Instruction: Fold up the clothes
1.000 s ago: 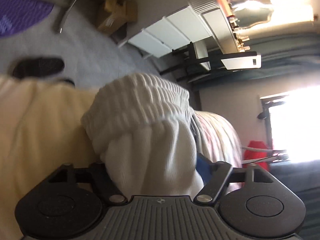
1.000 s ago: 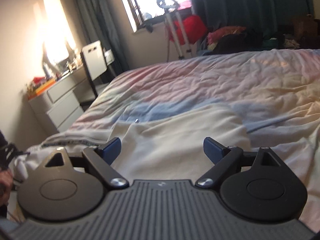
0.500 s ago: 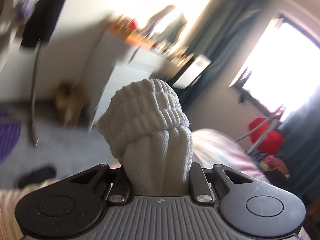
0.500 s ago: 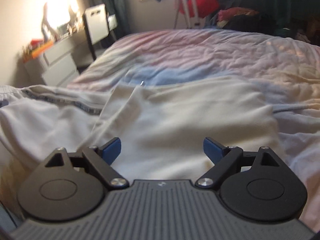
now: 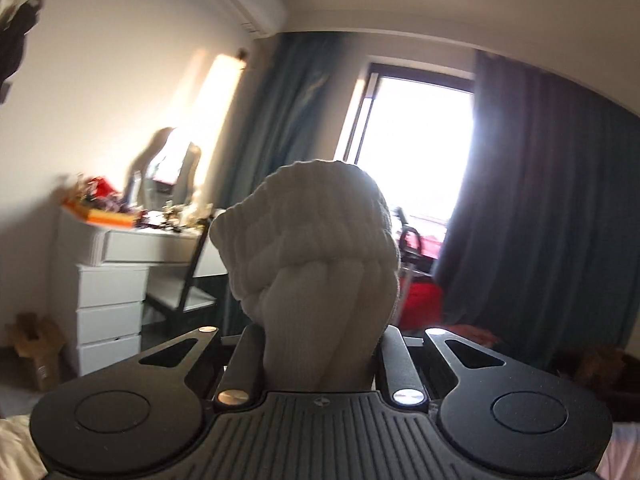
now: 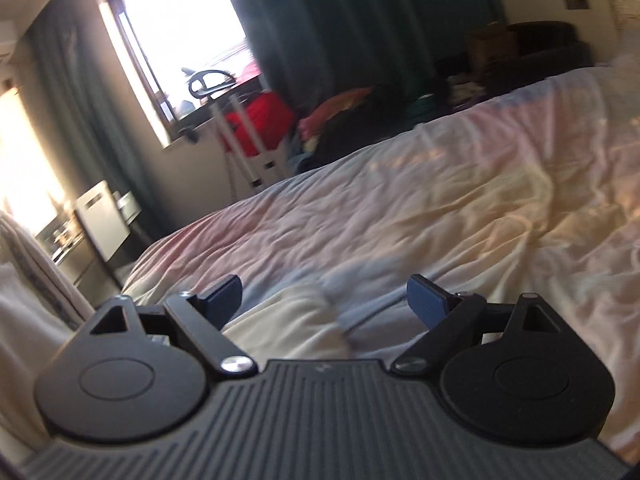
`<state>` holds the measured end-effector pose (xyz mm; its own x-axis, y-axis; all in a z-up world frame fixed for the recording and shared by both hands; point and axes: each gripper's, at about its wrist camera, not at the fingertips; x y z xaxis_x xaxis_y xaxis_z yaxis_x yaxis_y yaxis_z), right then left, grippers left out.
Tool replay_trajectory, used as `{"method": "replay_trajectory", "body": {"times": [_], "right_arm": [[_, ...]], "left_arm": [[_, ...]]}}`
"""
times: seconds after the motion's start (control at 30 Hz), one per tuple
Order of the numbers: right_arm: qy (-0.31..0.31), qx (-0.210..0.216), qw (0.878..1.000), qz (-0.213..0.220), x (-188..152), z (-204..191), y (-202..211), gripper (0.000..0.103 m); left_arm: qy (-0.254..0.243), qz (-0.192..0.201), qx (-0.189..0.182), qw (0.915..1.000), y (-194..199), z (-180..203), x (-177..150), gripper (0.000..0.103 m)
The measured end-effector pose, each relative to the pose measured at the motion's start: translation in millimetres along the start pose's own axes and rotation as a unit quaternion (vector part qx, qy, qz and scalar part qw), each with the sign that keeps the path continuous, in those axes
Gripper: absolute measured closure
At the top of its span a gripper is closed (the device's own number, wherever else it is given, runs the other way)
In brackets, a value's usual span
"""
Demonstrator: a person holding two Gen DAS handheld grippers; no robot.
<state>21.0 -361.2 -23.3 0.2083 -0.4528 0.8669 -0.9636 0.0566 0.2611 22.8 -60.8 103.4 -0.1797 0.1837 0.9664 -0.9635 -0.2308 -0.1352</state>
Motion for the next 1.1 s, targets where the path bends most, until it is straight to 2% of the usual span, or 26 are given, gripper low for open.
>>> {"method": "replay_trajectory", "body": {"times": [0.13,0.2,0.27,0.37,0.47,0.6,0.7,0.93,1.1], "right_arm": [[-0.037,-0.017,0.999,0.019,10.2,28.0,0.5,0.012],[-0.057,-0.018,0.998,0.026,13.6,39.0,0.5,0.012],[-0.073,-0.015,0.997,0.030,15.4,48.3,0.2,0.012],[-0.089,-0.010,0.996,0.029,15.8,59.3,-2.5,0.012],[-0.106,-0.002,0.994,0.015,10.7,67.6,-10.1,0.012],[-0.134,0.029,0.991,-0.010,2.3,70.9,-21.2,0.012],[-0.145,0.056,0.987,-0.027,-2.5,66.4,-26.3,0.012],[-0.135,0.093,0.986,-0.044,-8.8,50.6,-26.7,0.012],[-0.135,0.064,0.988,-0.047,-14.6,48.2,-25.5,0.012]], "left_arm": [[-0.049,0.012,-0.062,0.9968,15.5,78.7,-59.0,0.087],[-0.077,-0.002,-0.096,0.9924,23.6,106.7,-103.6,0.087],[-0.117,-0.033,-0.124,0.9849,29.8,125.4,-148.1,0.087],[-0.158,-0.100,-0.161,0.9690,33.7,131.7,-210.8,0.085],[-0.168,-0.115,-0.169,0.9643,41.1,132.3,-237.7,0.074],[-0.180,-0.137,-0.202,0.9528,34.8,123.7,-237.9,0.038],[-0.174,-0.155,-0.216,0.9479,41.4,95.6,-231.4,0.023],[-0.157,-0.184,-0.249,0.9381,48.8,39.2,-194.4,0.019],[-0.144,-0.173,-0.232,0.9461,50.8,3.4,-161.5,0.015]]}}
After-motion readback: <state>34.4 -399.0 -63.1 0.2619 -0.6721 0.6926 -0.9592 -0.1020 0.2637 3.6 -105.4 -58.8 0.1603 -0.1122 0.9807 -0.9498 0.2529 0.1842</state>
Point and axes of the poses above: each gripper's, at about its wrist camera, not at the fingertips, and y roughly against the way its jaws point, z to its right, x to its top, and after that the axes turned 11 degrees about z, right-handed
